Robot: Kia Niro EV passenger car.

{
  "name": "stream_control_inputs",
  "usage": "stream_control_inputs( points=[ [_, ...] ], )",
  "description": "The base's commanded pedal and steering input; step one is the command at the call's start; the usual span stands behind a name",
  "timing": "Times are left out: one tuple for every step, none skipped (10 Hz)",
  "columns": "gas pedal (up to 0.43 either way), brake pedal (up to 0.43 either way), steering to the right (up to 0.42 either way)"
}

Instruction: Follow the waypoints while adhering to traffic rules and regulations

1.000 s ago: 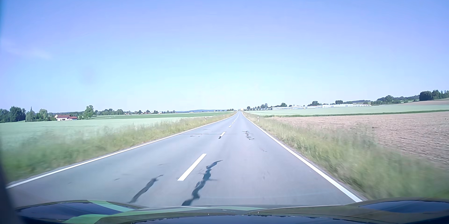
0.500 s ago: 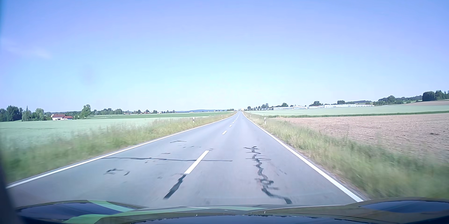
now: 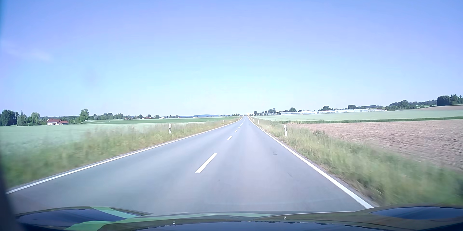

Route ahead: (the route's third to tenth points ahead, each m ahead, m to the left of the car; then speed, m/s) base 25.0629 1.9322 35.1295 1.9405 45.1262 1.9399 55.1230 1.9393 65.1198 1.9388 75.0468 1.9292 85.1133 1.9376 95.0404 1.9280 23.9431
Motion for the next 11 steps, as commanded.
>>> stream_control_inputs(
  points=[
    [0.248, 0.000, 0.000],
    [0.248, 0.000, 0.000],
    [0.248, 0.000, 0.000],
    [0.240, 0.000, 0.000],
    [0.240, 0.000, 0.000],
    [0.240, 0.000, -0.001],
    [0.240, 0.000, -0.002],
    [0.240, 0.000, -0.002],
    [0.240, 0.000, -0.003],
    [0.228, 0.000, -0.003],
    [0.209, 0.000, -0.003]
  ],
)
